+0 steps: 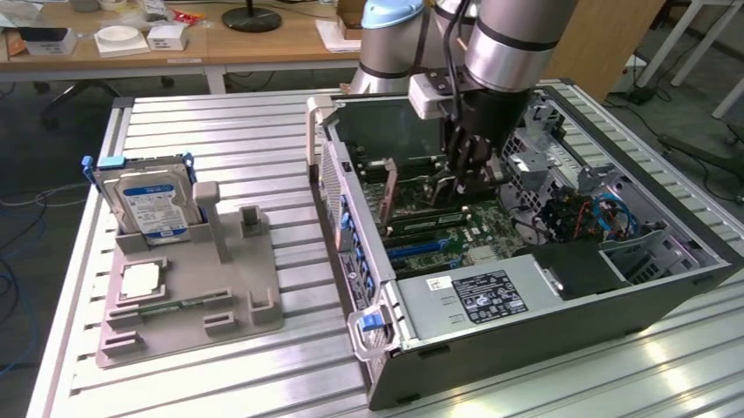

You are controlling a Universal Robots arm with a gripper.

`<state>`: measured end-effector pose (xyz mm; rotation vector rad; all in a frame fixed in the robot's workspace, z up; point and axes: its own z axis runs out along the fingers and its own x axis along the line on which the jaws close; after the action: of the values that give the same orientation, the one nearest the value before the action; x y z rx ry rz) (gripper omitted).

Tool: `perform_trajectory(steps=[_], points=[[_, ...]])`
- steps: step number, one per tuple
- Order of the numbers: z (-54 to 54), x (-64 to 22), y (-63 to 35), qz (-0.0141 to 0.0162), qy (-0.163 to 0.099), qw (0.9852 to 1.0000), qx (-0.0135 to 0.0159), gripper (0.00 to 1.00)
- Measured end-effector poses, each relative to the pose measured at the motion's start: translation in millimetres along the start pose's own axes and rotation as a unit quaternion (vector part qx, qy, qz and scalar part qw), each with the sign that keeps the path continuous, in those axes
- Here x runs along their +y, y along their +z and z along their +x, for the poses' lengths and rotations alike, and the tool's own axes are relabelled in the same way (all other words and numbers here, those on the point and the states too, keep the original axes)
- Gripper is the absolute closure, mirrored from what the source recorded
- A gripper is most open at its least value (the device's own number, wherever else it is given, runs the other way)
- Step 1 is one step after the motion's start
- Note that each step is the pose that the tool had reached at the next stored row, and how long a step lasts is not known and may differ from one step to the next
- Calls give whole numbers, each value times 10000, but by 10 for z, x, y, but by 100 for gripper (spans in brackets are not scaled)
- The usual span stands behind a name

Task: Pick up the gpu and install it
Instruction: 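Insert the gpu into the slot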

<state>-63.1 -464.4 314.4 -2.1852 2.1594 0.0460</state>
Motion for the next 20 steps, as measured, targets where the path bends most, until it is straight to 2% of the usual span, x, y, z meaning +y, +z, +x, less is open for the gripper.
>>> perform_trajectory(steps=[6, 9, 10, 15, 16, 20], points=[[17, 90, 95, -12, -3, 10000, 0, 73], [26, 106, 149, -21, -3, 10000, 1, 73], [30, 107, 165, -28, -3, 10000, 2, 73], [37, 110, 231, -117, 4, 9999, 5, 73], [38, 111, 237, -126, 5, 9999, 8, 73], [44, 110, 263, -128, 4, 9999, 9, 73]])
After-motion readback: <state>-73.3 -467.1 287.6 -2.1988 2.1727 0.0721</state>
